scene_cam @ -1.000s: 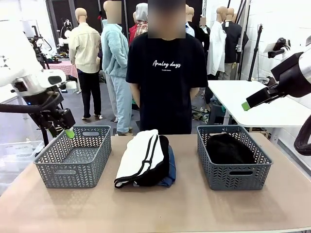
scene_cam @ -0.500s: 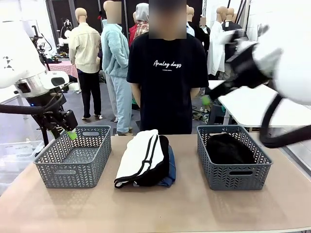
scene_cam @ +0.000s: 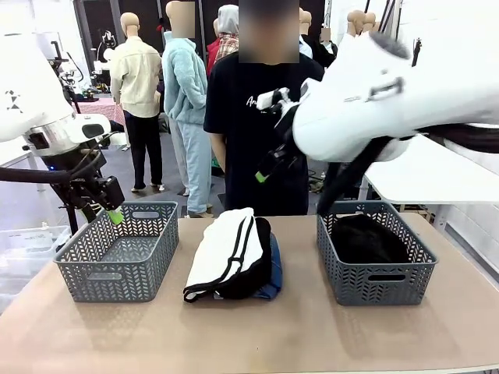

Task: Sort the tops and bottoms.
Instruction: Lift clothes from the center of the table with your right hand.

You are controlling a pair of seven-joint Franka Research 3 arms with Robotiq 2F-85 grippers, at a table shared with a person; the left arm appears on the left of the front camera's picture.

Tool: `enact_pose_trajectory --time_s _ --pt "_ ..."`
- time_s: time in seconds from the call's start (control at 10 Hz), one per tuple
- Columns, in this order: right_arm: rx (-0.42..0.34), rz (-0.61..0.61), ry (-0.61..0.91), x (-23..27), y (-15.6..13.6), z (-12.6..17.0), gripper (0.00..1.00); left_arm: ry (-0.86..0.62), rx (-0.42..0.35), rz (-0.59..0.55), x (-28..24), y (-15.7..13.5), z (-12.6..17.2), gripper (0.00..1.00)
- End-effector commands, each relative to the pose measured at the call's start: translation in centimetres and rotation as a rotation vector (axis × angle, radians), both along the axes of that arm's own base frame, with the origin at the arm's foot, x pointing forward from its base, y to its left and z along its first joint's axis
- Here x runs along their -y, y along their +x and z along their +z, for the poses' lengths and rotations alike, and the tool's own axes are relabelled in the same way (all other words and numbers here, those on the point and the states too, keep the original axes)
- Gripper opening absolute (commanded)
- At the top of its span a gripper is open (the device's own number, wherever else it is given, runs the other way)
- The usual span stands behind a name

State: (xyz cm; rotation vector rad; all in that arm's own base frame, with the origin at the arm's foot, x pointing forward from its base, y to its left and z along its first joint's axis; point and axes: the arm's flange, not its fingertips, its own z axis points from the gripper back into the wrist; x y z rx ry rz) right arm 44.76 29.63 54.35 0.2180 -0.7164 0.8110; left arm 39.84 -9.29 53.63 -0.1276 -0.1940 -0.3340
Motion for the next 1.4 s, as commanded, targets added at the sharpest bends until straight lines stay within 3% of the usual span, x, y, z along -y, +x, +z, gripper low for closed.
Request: enact_pose_trajectory --time_s 0.0,0.3,0.5,0.8,1.2,1.3 --pt "-0.036 0.077 -0.013 -2.1 1.4 -1.8 1.00 0.009 0.008 -0.002 -0.3 0.0 0.1 0.72" --pt "-0.180 0.158 -0.112 -4.6 0.7 -6.8 1.00 0.009 0.008 -0.002 -0.3 0.0 0.1 0.72" --pt "-0.231 0.208 -0.115 -5.4 0.0 -10.2 1.00 0.009 0.008 -0.002 -0.3 0.0 0.1 0.72" --pt "-0.221 0.266 -0.149 -7.7 -0.1 -12.2 1.00 0.009 0.008 -0.002 -0.3 0.0 0.1 0.72" --pt "-0.227 0.259 -0.179 -9.4 2.8 -15.2 1.00 0.009 0.008 -0.002 -0.3 0.0 0.1 0.72" --pt "-0.188 0.256 -0.188 -9.5 3.6 -15.2 1.00 0.009 0.008 -0.002 -0.3 0.0 0.1 0.72"
